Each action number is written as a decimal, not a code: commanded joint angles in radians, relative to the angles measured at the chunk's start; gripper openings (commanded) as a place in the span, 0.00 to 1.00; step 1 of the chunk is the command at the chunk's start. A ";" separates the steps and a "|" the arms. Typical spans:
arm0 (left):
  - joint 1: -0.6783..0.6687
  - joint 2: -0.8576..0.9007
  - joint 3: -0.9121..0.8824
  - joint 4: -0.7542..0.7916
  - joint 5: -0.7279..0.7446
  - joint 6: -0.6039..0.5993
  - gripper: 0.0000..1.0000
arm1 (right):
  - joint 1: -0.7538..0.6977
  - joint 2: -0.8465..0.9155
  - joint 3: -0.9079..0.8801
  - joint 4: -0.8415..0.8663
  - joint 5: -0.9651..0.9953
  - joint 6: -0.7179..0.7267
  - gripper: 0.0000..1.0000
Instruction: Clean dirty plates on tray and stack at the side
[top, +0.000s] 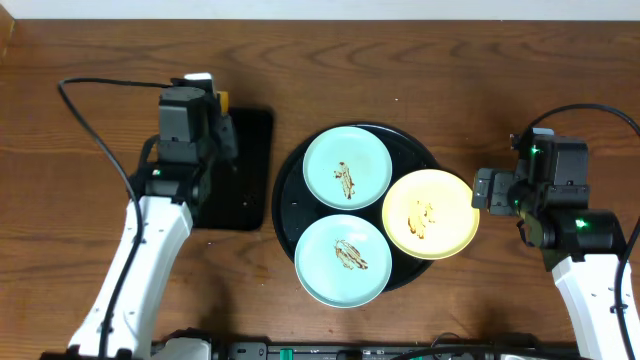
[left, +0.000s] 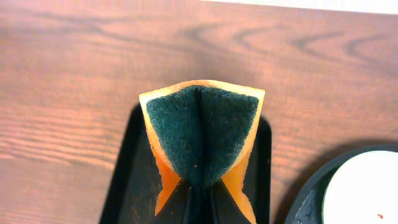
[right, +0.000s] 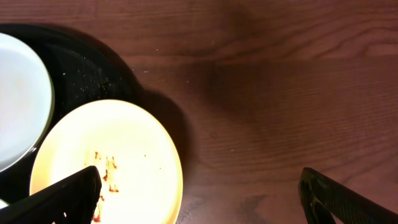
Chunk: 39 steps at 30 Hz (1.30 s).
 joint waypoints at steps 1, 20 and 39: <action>0.004 -0.052 0.024 0.020 -0.046 0.025 0.07 | -0.001 0.002 0.018 0.000 0.013 0.009 0.99; 0.004 -0.037 0.024 -0.064 -0.072 0.035 0.07 | -0.002 0.050 0.018 -0.022 0.013 0.010 0.99; 0.004 0.201 0.024 -0.178 0.063 0.028 0.08 | -0.064 0.339 0.018 -0.038 -0.170 0.045 0.80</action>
